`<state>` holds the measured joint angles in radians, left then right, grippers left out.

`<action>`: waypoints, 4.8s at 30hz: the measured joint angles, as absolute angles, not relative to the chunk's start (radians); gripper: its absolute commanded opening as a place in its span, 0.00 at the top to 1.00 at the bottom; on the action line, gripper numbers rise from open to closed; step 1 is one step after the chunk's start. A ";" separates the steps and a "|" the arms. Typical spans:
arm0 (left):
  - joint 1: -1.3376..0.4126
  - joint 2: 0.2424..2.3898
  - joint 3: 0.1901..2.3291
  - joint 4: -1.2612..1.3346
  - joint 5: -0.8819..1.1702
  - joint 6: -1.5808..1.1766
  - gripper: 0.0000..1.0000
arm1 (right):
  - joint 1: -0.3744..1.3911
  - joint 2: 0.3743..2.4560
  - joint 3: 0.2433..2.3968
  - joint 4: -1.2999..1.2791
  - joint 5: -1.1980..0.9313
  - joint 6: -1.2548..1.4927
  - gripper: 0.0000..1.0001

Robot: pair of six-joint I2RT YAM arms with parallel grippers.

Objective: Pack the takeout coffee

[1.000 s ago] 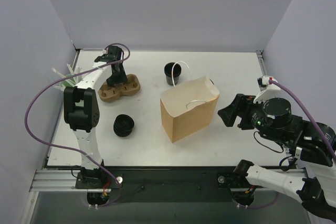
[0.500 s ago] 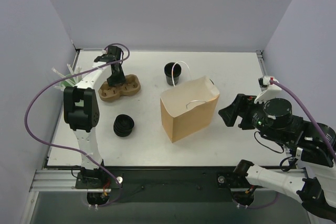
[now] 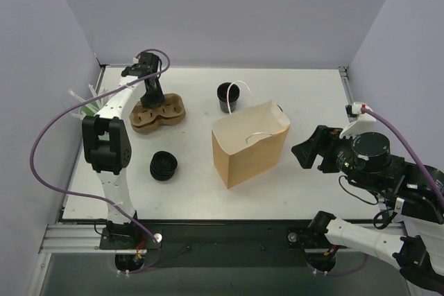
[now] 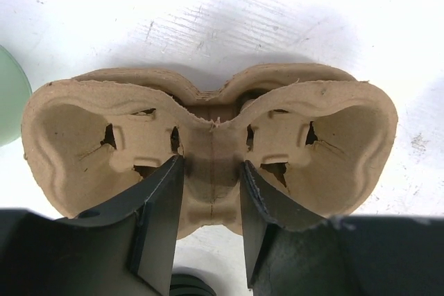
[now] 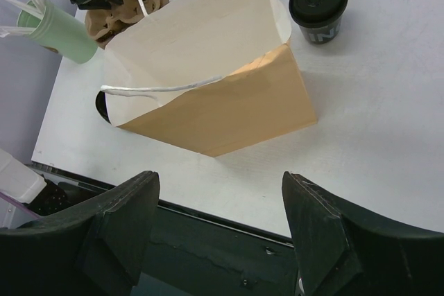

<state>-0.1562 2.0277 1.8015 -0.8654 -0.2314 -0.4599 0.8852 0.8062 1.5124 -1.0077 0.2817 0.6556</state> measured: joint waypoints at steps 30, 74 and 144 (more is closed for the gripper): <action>-0.394 1.814 2.445 -1.292 0.070 -0.684 0.56 | 0.665 0.981 1.584 -0.998 0.318 0.397 0.21; -0.770 1.707 2.273 -1.151 0.126 -0.989 0.59 | 0.224 1.181 1.356 -0.751 -0.313 0.570 1.00; -0.974 1.953 2.359 -1.336 -0.274 -0.966 0.64 | 0.354 0.824 1.371 -0.969 -0.027 0.625 0.12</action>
<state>-0.9745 1.9530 2.3592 -1.3365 -0.2737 -0.9657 0.3542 0.8238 1.3712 -0.9691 -0.0269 0.6250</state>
